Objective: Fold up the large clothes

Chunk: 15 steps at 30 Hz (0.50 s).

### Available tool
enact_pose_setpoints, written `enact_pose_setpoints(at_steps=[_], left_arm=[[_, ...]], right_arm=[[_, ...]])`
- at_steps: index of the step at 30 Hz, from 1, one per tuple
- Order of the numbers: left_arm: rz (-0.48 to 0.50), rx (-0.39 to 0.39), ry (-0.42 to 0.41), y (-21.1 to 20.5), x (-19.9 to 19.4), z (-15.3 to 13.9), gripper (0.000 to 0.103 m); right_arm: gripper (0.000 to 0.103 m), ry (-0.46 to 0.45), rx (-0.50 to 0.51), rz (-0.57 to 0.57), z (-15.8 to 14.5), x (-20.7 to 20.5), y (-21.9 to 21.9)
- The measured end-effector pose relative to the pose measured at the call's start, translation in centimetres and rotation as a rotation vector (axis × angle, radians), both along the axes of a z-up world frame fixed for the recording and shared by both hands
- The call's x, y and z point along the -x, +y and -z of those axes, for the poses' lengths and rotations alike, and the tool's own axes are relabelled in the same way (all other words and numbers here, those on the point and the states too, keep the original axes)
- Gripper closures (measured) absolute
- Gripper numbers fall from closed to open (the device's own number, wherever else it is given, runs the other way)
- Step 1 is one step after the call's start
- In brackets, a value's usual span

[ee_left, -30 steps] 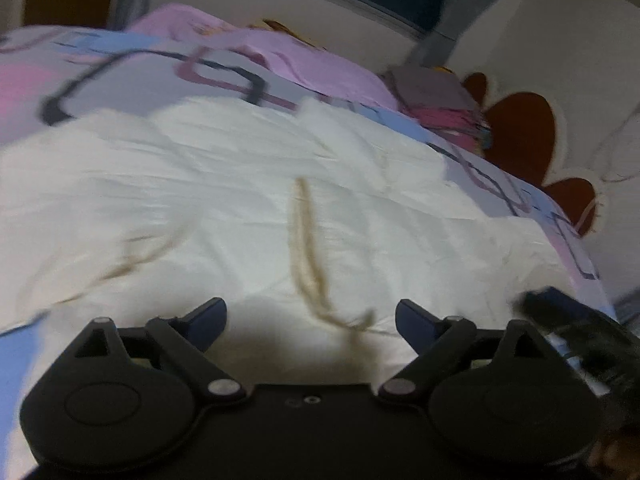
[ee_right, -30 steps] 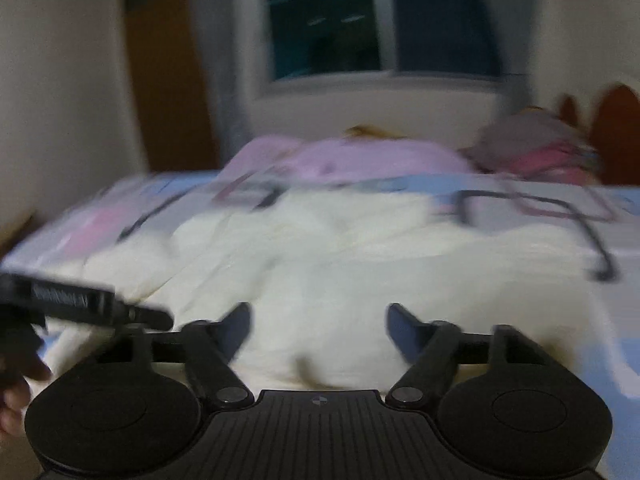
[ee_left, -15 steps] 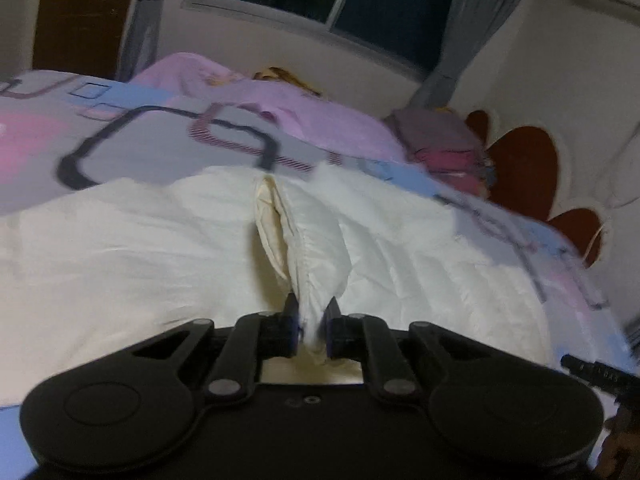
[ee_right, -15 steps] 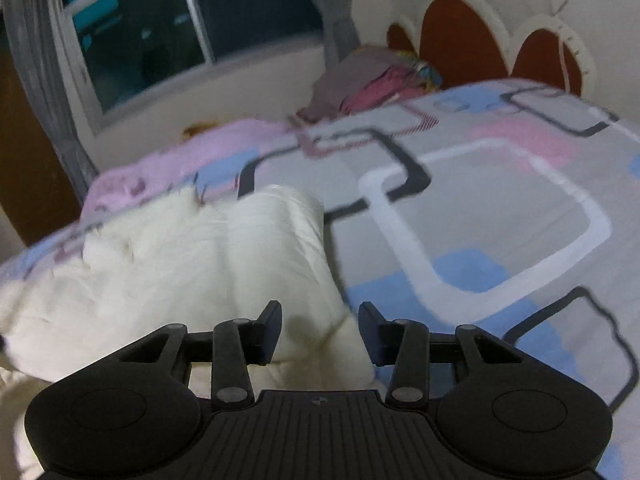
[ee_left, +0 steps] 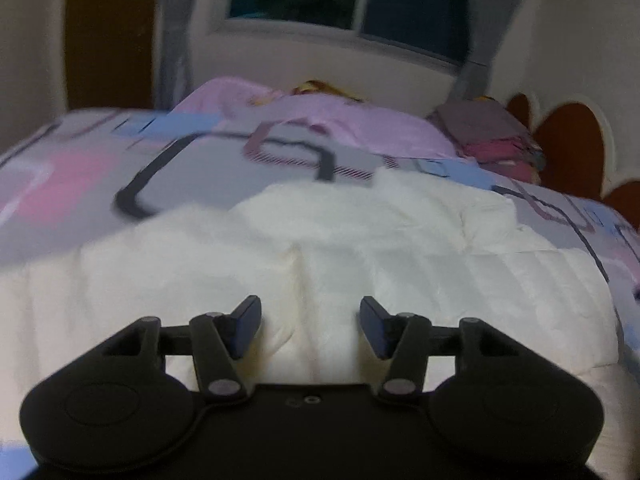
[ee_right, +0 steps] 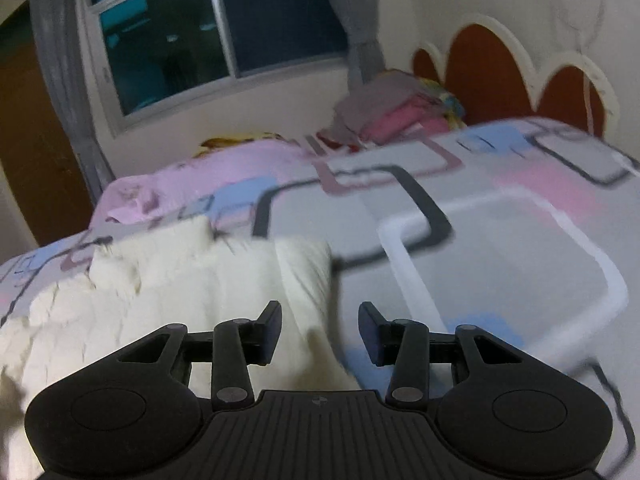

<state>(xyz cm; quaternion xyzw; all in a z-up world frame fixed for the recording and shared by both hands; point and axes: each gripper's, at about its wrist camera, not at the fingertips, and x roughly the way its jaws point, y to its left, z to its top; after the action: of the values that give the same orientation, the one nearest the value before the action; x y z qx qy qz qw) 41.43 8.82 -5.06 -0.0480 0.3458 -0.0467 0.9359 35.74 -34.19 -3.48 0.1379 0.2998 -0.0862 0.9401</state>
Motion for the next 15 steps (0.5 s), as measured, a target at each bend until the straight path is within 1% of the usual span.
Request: enact_pose_setpoints(at_steps=[1,2,4,5,7,8,9,12,14,15], left_arm=[[0.028,-0.002,-0.003,-0.6,-0.8,0.0,0.052],[0.062,-0.008,-0.002,-1.6,-1.9,0.2,0.052],[0.101,-0.032,0.017,-2.9,-3.8,1.1,0.052],[0.115,-0.05,0.042,-3.5,-4.9,2.0,0.052],[0.113,-0.083,0.079,-3.8,-6.2,3.5,0.052],[0.107,-0.097,0.093,-3.7,-6.6,4.4,0.049],[0.109,-0.108,0.094,-3.5,-6.6,5.0,0.048],[0.134,-0.148,0.074,-3.5,-5.9,5.7,0.048],[0.134,-0.158,0.084,-3.4,-5.5,5.2,0.049],[0.126,-0.158,0.089,-3.4,-5.2,4.6,0.046]], right_arm=[[0.08,0.002,0.001,-0.031,0.0,-1.7,0.3],[0.082,0.011,0.007,-0.046,0.1,-3.0,0.5],[0.082,0.043,0.025,-0.07,1.2,-6.1,1.0],[0.082,0.069,0.037,-0.077,2.1,-7.3,1.2],[0.082,0.149,0.074,-0.08,4.2,-9.5,1.1],[0.082,0.197,0.09,-0.071,5.4,-10.3,0.8],[0.082,0.228,0.098,-0.07,6.5,-10.7,0.5],[0.082,0.224,0.092,-0.088,7.3,-10.5,-0.2],[0.082,0.226,0.087,-0.062,6.5,-9.8,-0.4],[0.082,0.213,0.075,-0.055,5.9,-9.1,-0.5]])
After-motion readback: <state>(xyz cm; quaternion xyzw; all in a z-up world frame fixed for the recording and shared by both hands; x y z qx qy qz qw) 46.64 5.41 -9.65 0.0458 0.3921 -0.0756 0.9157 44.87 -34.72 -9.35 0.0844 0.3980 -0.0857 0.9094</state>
